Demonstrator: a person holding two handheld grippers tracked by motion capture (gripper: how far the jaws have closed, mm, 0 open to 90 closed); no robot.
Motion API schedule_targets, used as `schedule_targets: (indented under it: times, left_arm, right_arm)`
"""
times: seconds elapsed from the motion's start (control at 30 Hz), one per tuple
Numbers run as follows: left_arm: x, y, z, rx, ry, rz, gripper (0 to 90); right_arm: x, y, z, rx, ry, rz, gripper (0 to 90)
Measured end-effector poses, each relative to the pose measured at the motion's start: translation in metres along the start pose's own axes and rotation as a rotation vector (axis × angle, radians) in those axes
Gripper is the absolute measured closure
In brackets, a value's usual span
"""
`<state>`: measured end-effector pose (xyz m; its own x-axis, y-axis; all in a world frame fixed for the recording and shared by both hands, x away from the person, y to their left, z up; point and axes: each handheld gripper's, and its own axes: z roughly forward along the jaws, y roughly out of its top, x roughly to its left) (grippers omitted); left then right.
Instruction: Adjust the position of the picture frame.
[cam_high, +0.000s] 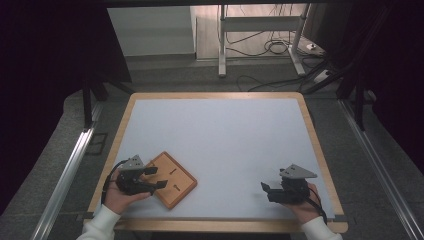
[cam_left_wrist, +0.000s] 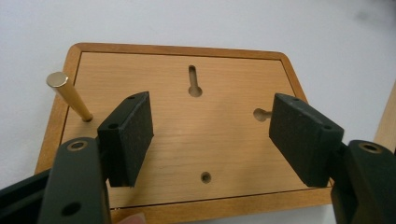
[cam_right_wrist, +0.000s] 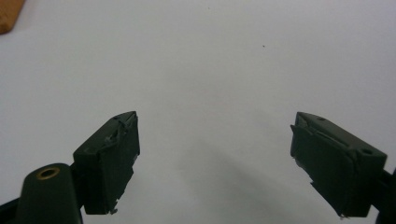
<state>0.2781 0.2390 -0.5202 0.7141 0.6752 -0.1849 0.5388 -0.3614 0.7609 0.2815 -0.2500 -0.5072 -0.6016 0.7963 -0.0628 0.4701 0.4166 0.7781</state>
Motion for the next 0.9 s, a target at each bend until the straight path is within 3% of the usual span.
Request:
schedule_targets:
  times: [0.57,0.9]
  left_arm:
    - [-0.0015,0.0003,-0.0003,-0.006,0.006,-0.006,30.1]
    - [-0.0006,0.0019,-0.0036,-0.023,0.033,-0.026,30.5]
  right_arm:
    - [0.0049,-0.0012,0.0023,0.025,0.022,-0.032,17.0]
    - [0.0052,-0.0035,0.0011,0.046,-0.006,-0.048,17.0]
